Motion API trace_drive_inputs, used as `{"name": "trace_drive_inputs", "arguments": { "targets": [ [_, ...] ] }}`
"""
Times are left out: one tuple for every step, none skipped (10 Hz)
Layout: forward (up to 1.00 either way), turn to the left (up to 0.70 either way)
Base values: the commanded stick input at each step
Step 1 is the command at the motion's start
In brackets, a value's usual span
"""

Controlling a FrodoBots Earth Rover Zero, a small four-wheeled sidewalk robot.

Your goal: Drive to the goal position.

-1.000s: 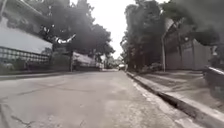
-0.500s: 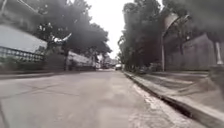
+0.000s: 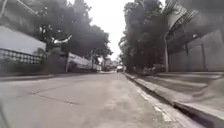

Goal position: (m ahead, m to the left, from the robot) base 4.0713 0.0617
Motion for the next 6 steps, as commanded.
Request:
{"name": "trace_drive_inputs", "arguments": {
  "targets": [
    [0.70, -0.30],
    [0.70, -0.22],
    [0.70, -0.14],
    [0.70, 0.00],
    [0.70, 0.00],
    [0.70, 0.00]
  ]
}}
